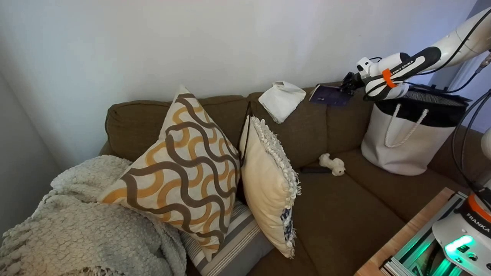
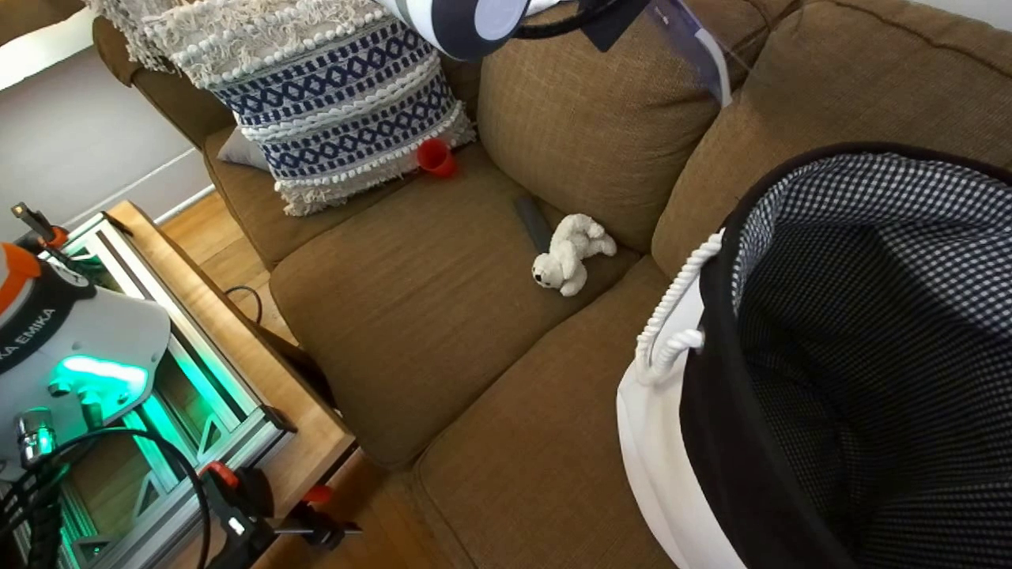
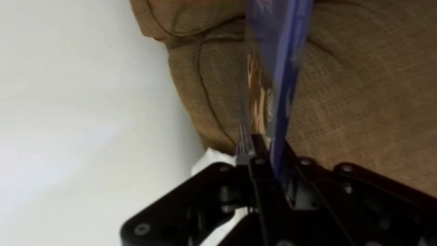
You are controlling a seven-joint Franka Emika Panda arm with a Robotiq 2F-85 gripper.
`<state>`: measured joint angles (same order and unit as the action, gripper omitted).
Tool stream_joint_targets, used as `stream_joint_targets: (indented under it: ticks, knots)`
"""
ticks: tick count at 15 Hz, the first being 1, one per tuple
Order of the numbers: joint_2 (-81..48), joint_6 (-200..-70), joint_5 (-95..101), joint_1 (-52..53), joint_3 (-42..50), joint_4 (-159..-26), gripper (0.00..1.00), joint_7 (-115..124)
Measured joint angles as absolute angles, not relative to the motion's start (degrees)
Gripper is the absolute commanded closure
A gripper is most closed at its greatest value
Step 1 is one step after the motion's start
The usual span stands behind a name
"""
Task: Move the book from the backrest to the seat of the couch
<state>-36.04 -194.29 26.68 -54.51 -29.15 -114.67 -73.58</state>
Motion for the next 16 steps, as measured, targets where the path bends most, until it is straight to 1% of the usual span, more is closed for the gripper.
stream_joint_targets:
  ticks: [2,6,9,10,11,14,15,16]
  knots:
    - [-34.8,-193.4,30.0,-59.3,-34.5,-121.0,0.97,-73.5]
    - [-33.9,-190.2,36.7,-73.8,-48.6,-136.5,0.97,-72.9]
    - [-34.9,-187.3,38.1,-84.3,-56.4,-147.2,0.97,-72.8]
    - [-35.4,-186.3,38.1,-87.0,-57.7,-149.8,0.97,-72.8]
    - [-35.9,-185.6,38.1,-89.0,-58.0,-151.6,0.89,-72.8]
    - [-37.5,-184.3,38.1,-92.3,-57.6,-153.2,0.89,-73.1]
    - [-37.8,-184.3,38.1,-92.6,-57.6,-153.2,0.97,-73.1]
    - [-38.0,-184.3,38.1,-92.7,-57.6,-153.1,0.97,-73.1]
